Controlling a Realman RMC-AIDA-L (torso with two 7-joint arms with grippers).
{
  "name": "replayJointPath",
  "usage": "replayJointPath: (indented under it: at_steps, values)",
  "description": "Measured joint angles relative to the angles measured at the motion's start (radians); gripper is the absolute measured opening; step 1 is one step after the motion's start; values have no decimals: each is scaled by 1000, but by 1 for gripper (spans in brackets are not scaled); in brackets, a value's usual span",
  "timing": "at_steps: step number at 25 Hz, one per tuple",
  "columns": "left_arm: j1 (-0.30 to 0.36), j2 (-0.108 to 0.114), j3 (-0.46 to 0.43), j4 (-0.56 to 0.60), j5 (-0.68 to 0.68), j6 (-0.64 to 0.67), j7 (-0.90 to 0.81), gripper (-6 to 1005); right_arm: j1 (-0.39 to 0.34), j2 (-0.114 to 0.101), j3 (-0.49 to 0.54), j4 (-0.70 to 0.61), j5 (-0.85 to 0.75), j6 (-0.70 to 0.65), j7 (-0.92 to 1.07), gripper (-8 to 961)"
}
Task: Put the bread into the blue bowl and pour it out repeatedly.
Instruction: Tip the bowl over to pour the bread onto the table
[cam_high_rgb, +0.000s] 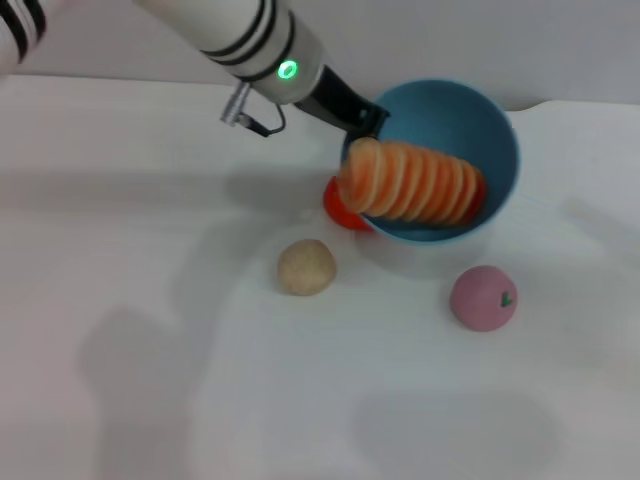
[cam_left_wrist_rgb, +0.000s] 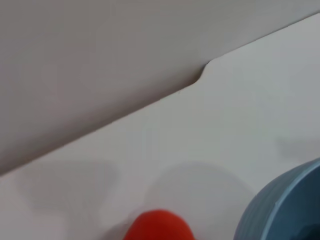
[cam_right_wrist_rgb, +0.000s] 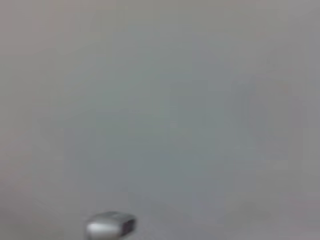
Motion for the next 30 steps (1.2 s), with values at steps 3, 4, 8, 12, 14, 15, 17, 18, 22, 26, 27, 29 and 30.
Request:
replayJointPath:
  at_steps: [3, 4, 8, 12, 14, 15, 17, 18, 22, 26, 27, 29, 30]
  values:
    - [-2, -1, 82, -1, -26, -79, 0, 14, -28, -50, 2, -4, -85, 45, 77, 422]
    - [-3, -1, 102, -2, -33, -105, 0, 14, -35, -66, 4, -8, -138, 68, 116, 422]
    - [-1, -3, 146, -13, -63, -218, 1, 14, -41, -93, 39, -28, -336, 106, 198, 422]
    - [9, -4, 178, -47, -105, -356, 1, 14, -39, -90, 69, -62, -487, 109, 229, 422]
    - [18, -4, 218, -66, -133, -439, 1, 14, -33, -89, 69, -70, -543, 109, 247, 422]
    - [23, -4, 242, -75, -144, -481, 1, 14, -28, -88, 69, -72, -574, 108, 254, 422]
    - [30, -4, 285, -89, -153, -545, 1, 14, -17, -88, 69, -78, -631, 107, 262, 422]
    - [33, -5, 310, -96, -160, -575, 1, 14, -12, -88, 69, -83, -661, 107, 269, 422]
    - [46, -5, 429, -117, -210, -700, 1, 14, 3, -79, 70, -129, -777, 110, 309, 422]
    - [71, -6, 547, -129, -224, -850, 1, 13, 17, -59, 72, -187, -847, 111, 334, 422]
    - [75, -7, 568, -134, -224, -884, 1, 13, 19, -58, 74, -191, -848, 111, 334, 422]
    - [78, -8, 585, -140, -224, -912, 0, 13, 25, -55, 78, -197, -850, 112, 334, 422]
    - [93, -11, 633, -169, -237, -1006, -7, 13, 28, -55, 79, -198, -850, 112, 335, 423]
